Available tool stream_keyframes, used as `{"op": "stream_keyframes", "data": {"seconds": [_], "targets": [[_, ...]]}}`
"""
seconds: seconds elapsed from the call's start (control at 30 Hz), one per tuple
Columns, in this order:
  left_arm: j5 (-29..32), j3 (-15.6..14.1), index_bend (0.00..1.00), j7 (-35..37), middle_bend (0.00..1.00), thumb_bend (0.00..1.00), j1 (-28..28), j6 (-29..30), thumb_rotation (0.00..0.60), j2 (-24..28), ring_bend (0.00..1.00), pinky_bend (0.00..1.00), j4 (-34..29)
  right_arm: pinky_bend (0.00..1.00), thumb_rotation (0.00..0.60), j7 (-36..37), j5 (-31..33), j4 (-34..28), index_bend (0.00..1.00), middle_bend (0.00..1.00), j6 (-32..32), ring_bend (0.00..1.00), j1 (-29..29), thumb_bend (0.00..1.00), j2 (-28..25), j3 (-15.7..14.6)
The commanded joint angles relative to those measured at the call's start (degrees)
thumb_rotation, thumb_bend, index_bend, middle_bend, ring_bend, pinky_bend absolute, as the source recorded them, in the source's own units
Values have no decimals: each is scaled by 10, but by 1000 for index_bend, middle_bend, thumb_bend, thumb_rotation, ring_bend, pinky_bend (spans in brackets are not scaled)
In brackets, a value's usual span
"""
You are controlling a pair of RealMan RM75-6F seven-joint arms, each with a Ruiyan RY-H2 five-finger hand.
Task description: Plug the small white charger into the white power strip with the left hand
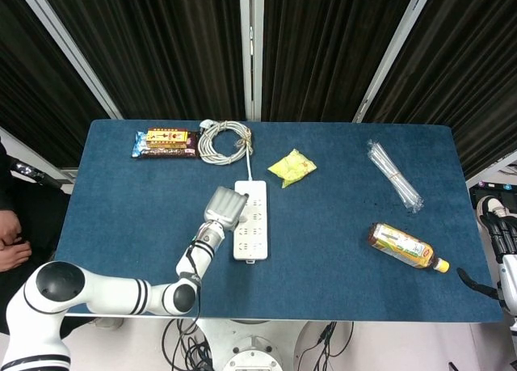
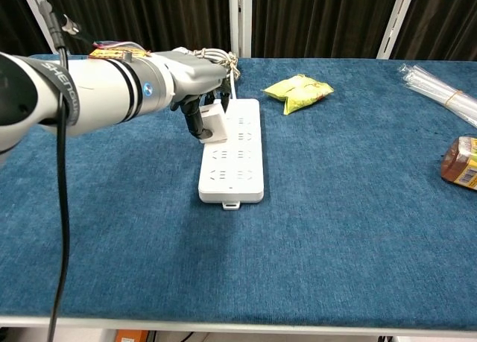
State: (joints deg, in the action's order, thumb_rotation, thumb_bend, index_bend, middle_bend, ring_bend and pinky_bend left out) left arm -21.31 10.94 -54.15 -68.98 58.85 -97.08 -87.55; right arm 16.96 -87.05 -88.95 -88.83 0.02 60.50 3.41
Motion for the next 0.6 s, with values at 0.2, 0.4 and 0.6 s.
{"op": "stream_keyframes", "data": {"seconds": [0.2, 0.4, 0.6], "targets": [[-17, 0, 135, 19, 246, 339, 9, 8, 600, 15, 233, 468, -22, 0, 600, 0, -3, -2, 0, 17, -6, 0, -3, 110, 0, 0], [-79, 6, 117, 79, 234, 339, 40, 19, 600, 54, 226, 437, -80, 0, 600, 2, -6, -2, 0, 17, -9, 0, -4, 111, -1, -1], [-233, 66, 280, 374, 371, 337, 138, 8, 600, 60, 322, 470, -99, 0, 600, 4, -10, 0, 0, 17, -10, 0, -4, 111, 0, -2]]}}
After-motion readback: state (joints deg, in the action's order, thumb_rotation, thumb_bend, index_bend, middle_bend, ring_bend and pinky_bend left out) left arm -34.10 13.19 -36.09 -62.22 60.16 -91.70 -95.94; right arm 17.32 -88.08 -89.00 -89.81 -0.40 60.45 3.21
